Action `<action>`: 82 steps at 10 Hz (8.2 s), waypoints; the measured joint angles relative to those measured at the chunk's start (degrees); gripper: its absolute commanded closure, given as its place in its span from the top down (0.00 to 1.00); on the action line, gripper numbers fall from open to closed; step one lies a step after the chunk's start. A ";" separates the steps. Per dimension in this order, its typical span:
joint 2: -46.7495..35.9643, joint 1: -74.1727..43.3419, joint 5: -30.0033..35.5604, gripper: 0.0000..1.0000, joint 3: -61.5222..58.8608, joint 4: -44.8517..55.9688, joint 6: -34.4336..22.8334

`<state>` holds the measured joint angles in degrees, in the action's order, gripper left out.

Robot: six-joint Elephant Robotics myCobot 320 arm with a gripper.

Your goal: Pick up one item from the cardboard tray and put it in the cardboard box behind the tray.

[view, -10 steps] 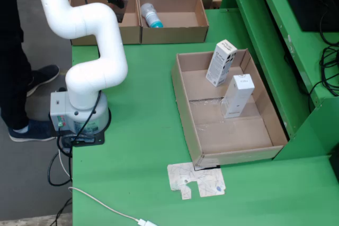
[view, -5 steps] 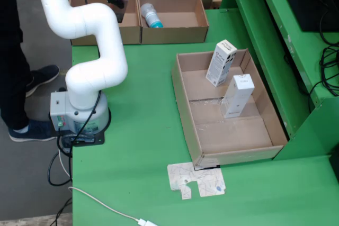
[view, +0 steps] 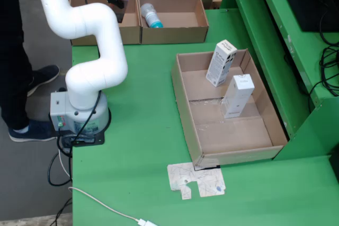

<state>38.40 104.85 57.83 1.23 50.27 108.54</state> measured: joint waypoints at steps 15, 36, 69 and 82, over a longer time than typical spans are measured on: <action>0.00 0.00 0.00 1.00 0.00 0.00 0.00; -2.99 -15.65 5.80 1.00 0.00 -0.18 -18.11; 5.72 -58.01 23.82 1.00 -28.73 10.55 -64.25; 17.14 -78.14 27.68 1.00 -60.02 29.88 -81.65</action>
<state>55.54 26.71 85.51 -58.79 80.15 26.89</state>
